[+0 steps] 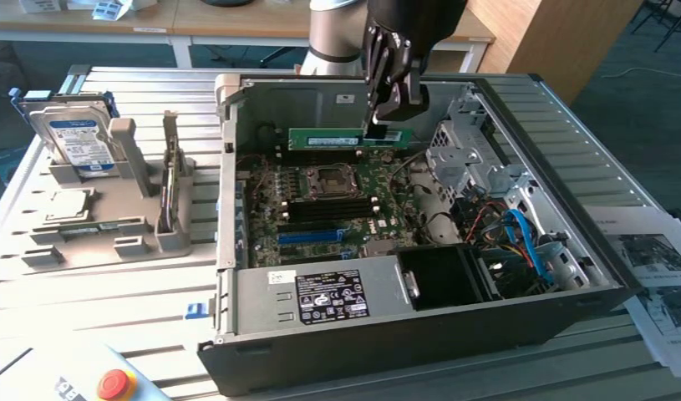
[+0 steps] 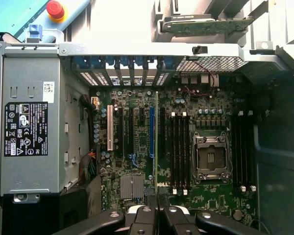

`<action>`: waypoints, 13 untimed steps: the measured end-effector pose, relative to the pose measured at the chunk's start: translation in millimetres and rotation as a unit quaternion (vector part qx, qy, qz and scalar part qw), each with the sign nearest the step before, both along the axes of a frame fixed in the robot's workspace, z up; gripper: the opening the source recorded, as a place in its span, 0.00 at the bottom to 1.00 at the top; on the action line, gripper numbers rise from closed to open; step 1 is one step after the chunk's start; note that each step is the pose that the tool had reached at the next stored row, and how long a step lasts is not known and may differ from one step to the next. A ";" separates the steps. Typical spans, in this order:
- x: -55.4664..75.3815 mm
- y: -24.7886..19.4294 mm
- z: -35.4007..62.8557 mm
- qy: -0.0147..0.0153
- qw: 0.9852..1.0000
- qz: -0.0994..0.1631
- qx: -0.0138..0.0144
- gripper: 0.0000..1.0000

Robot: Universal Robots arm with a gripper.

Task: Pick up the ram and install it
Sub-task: 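Pick up the ram and move it above insertion slot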

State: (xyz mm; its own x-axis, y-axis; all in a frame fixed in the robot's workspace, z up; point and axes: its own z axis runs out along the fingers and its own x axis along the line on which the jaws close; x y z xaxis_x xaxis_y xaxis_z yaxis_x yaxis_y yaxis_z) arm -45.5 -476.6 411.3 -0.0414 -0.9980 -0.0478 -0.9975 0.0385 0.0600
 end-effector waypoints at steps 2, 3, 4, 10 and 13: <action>0.0 0.2 -0.8 0.000 1.000 0.000 0.000 0.12; 0.0 0.8 -1.3 0.000 1.000 0.000 0.000 0.12; -0.1 1.7 -1.9 0.000 1.000 0.000 0.000 0.12; 0.2 9.0 -5.1 0.000 1.000 0.000 0.000 0.12; 0.3 10.8 -5.7 0.000 1.000 0.000 0.000 0.12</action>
State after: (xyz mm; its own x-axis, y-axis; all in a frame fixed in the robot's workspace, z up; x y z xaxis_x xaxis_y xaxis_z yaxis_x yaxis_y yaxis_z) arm -45.2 -465.8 405.7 -0.0414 -0.9980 -0.0479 -0.9975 0.0385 0.0599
